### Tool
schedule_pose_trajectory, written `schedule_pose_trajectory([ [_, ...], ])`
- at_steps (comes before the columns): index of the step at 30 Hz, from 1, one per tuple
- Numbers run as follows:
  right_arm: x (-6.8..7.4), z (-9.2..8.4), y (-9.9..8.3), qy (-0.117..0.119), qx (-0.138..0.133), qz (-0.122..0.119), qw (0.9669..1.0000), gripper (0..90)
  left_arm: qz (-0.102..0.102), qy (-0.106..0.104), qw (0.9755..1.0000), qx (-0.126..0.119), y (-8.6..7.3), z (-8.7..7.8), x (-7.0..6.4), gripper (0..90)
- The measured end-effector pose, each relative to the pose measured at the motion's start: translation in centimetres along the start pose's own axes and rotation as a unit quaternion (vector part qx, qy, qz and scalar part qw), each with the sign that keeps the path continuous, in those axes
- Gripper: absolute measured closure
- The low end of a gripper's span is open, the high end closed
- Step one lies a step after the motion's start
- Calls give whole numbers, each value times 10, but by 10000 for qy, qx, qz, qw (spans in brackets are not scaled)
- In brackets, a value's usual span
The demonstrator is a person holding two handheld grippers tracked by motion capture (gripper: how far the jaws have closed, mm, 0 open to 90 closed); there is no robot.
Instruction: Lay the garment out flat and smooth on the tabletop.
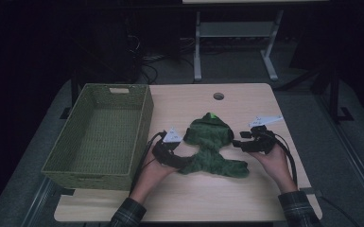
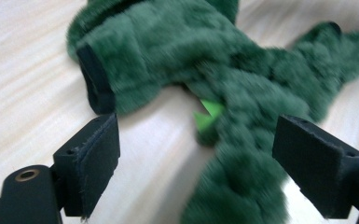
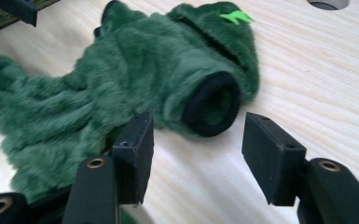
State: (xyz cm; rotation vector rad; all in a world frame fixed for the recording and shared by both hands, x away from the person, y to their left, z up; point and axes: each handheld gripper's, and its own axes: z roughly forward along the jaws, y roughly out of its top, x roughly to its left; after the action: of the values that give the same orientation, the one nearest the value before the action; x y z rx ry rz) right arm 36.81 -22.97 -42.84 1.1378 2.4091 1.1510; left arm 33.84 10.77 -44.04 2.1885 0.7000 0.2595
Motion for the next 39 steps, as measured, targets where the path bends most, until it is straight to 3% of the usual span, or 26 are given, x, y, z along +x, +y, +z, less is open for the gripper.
schedule_pose_trajectory([
  [13, 33, -9, -6, 238, -67, -274, 9993, 438, 170, -48, 9998, 19, -33, -10, -24, 126],
  [22, 63, 1, -7, 516, 19, -496, 9974, 434, 198, 74, 9998, 46, -53, -17, -33, 126],
  [27, 82, 10, -5, 707, 33, -623, 9955, 430, 256, 66, 9994, 225, -60, -15, -34, 125],
  [34, 106, 22, -1, 1013, 31, -772, 9919, 446, 208, 125, 9993, 279, -67, -18, -36, 125],
  [39, 125, 31, 3, 1219, -15, -974, 9877, 539, 207, 106, 9993, 279, -67, -18, -36, 124],
])
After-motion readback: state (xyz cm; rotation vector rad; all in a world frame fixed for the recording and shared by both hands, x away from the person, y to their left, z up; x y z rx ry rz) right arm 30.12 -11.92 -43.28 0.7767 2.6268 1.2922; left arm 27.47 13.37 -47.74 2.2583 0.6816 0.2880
